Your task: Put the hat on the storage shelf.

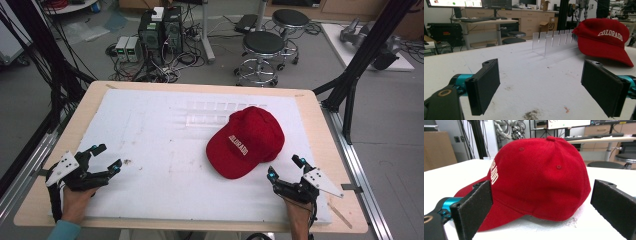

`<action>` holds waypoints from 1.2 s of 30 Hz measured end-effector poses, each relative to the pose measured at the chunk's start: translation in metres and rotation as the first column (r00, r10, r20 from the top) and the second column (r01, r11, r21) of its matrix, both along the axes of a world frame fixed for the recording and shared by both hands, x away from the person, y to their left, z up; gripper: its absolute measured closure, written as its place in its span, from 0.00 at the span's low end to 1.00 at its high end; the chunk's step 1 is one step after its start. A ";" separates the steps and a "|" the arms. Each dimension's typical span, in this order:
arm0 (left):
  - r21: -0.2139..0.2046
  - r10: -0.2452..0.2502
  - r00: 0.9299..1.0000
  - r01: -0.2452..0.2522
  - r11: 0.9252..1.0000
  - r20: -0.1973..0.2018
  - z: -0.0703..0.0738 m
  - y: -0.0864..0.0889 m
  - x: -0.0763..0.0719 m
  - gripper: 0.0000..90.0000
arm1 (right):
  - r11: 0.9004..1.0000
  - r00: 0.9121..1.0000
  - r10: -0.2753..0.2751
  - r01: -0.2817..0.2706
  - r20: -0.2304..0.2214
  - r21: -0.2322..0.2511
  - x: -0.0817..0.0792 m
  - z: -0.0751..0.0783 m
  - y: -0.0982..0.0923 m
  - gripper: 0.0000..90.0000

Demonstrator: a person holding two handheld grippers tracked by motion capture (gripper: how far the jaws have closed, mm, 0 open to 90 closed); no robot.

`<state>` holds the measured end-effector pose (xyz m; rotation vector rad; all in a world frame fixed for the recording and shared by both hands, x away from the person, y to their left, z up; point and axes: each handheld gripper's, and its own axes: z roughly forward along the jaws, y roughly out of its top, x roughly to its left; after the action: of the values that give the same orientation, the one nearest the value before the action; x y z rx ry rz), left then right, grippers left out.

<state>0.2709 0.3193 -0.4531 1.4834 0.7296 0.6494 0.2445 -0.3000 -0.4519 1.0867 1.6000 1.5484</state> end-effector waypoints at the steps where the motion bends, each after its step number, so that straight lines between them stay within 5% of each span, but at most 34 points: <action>1: 0.001 0.000 1.000 0.000 1.000 -0.001 0.000 0.000 0.000 0.17 | 1.000 1.000 0.002 -0.002 -0.004 0.002 0.001 0.000 0.000 0.03; 11: -0.002 -0.002 1.000 0.002 1.000 -0.002 0.000 0.000 0.000 0.17 | 0.999 0.998 0.028 -0.029 -0.060 -0.024 0.013 0.017 -0.008 0.03; 17: 0.001 -0.002 1.000 0.002 1.000 0.001 0.000 0.000 0.000 0.17 | 0.996 0.994 0.049 -0.056 -0.098 -0.063 0.025 0.040 -0.015 0.03; 30: 0.002 0.001 1.000 -0.001 1.000 0.000 0.000 -0.001 0.000 0.17 | 0.972 0.974 0.081 -0.124 -0.211 -0.199 0.076 0.080 -0.018 0.03; 36: 0.011 0.001 1.000 -0.001 1.000 -0.004 0.000 -0.001 0.000 0.17 | 0.969 0.963 0.079 -0.135 -0.259 -0.207 0.096 0.077 -0.020 0.03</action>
<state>0.2712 0.3181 -0.4529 1.4945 0.7307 0.6520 0.3408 -0.3205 -0.3753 1.1186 1.9800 1.2981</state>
